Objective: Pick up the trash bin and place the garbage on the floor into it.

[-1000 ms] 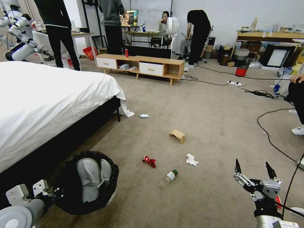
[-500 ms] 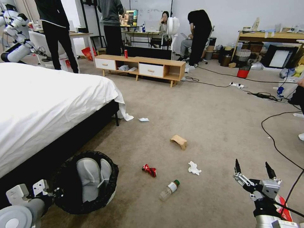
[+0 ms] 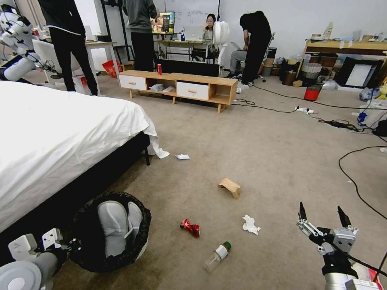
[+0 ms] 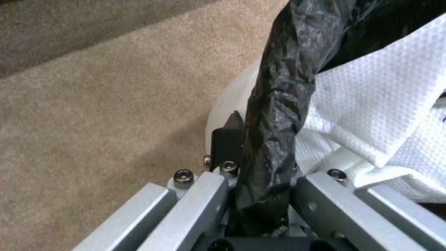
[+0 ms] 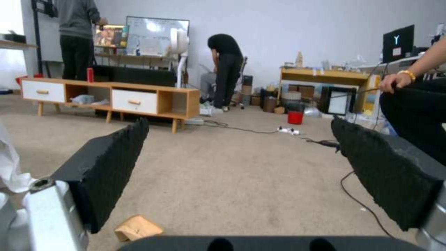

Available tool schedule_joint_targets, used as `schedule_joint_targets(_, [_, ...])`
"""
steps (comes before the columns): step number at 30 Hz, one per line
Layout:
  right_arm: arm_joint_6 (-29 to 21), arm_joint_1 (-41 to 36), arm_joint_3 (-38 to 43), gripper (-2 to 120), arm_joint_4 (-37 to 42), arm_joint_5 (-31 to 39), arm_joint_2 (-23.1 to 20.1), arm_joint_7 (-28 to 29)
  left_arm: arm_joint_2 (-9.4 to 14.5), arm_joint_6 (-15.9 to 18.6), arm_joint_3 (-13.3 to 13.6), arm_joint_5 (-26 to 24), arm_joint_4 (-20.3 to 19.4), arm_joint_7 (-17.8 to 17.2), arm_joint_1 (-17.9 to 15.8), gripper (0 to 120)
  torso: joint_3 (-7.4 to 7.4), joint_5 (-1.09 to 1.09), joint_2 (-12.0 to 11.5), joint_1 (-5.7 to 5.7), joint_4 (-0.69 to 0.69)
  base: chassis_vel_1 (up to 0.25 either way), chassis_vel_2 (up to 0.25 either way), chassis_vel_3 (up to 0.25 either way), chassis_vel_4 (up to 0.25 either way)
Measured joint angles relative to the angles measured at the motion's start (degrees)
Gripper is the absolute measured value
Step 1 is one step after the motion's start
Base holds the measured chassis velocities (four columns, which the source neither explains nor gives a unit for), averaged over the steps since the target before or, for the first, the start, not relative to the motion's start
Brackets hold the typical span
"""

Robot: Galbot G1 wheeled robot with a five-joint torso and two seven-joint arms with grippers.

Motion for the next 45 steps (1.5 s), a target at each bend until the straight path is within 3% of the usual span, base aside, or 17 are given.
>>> schedule_joint_targets(10, [-0.16, 0.13, 0.01, 100, -0.02, 0.02, -0.19, 0.49, 0.06, 0.00, 0.06, 0.00, 0.02, 0.04, 0.02, 0, 0.00, 0.00, 0.00, 0.00, 0.00, 0.000, 0.000, 0.000, 0.000])
schedule_joint_targets(16, [-5.27, -0.22, -1.00, 100, 1.08, 0.85, -1.51, 4.28, 0.07, 0.00, 0.17, 0.00, 0.00, 0.08, 0.09, 0, 0.00, 0.00, 0.00, 0.00, 0.00, 0.000, 0.000, 0.000, 0.000])
schedule_joint_targets(17, [-9.42, -0.44, -1.86, 100, 2.00, 3.03, -2.63, 6.34, 0.12, 0.00, 0.18, 0.00, -0.01, 0.12, 0.14, 0, 0.00, 0.00, 0.00, 0.00, 0.00, 0.000, 0.000, 0.000, 0.000])
schedule_joint_targets(18, [-9.42, -0.44, -1.86, 100, 2.00, 3.03, -2.63, 6.34, 0.12, 0.00, 0.18, 0.00, -0.01, 0.12, 0.14, 0, 0.00, 0.00, 0.00, 0.00, 0.00, 0.000, 0.000, 0.000, 0.000])
schedule_joint_targets(19, [-13.24, -0.59, -2.66, 100, 2.78, 5.88, -3.66, 8.25, 0.16, 0.00, 0.22, 0.00, -0.01, 0.13, 0.16, 0, 0.00, 0.00, 0.00, 0.00, 0.00, 0.000, 0.000, 0.000, 0.000])
schedule_joint_targets(20, [-13.24, -0.59, -2.66, 100, 2.78, 5.88, -3.66, 8.25, 0.16, 0.00, 0.22, 0.00, -0.01, 0.13, 0.16, 0, 0.00, 0.00, 0.00, 0.00, 0.00, 0.000, 0.000, 0.000, 0.000])
schedule_joint_targets(22, [-21.63, -0.76, -4.53, 100, 4.46, 16.11, -6.37, 13.21, 0.24, 0.00, 0.53, 0.00, -0.02, 0.15, 0.07, 0, 0.00, 0.00, 0.00, 0.00, 0.00, 0.000, 0.000, 0.000, 0.000])
schedule_joint_targets(26, [-27.45, -0.75, -5.73, 100, 5.48, 24.13, -8.73, 16.65, 0.21, 0.00, 0.76, -0.01, -0.02, 0.15, 0.08, 0, 0.00, 0.00, 0.00, 0.00, -0.01, 0.000, 0.000, 0.000, 0.000])
schedule_joint_targets(28, [-34.26, 0.83, -7.93, 100, 5.60, 36.63, -12.23, 23.12, 0.12, 0.00, 0.87, 0.00, 0.03, 0.12, 0.23, 0, 0.00, 0.01, 0.00, 0.00, 0.00, 0.000, 0.000, 0.000, 0.000])
schedule_joint_targets(30, [-35.22, 1.19, -8.35, 100, 5.37, 38.89, -12.94, 24.14, 0.10, 0.00, 0.87, 0.00, 0.05, 0.10, 0.25, 0, 0.00, 0.00, 0.00, 0.00, 0.00, 0.000, 0.000, 0.000, 0.000])
schedule_joint_targets(31, [-37.59, 2.68, -10.02, 100, 3.95, 45.16, -15.09, 27.41, -0.09, 0.00, 0.94, 0.03, 0.13, -0.03, 0.39, 0, 0.00, 0.00, 0.00, 0.00, 0.01, 0.000, 0.000, 0.000, 0.000])
schedule_joint_targets(34, [-37.98, 3.35, -10.80, 100, 3.01, 46.89, -15.83, 28.25, -0.21, 0.00, 0.95, 0.11, 0.18, -0.06, 0.43, 0, 0.00, 0.00, 0.00, 0.00, 0.00, 0.000, 0.000, 0.000, 0.000])
schedule_joint_targets(36, [-39.92, 6.11, -14.20, 100, -1.03, 53.24, -17.41, 31.57, -0.77, 0.00, 0.96, 0.67, 0.36, -0.15, 0.71, 0, 0.00, 0.00, 0.00, 0.00, 0.00, 0.000, 0.000, 0.000, 0.000])
schedule_joint_targets(45, [-41.51, 11.79, -20.15, 100, -10.23, 58.99, -16.21, 35.57, -1.83, 0.00, 0.40, 1.47, 0.36, -0.19, 1.65, 0, 0.01, -0.01, 0.00, 0.00, 0.01, 0.000, 0.000, 0.000, 0.000])
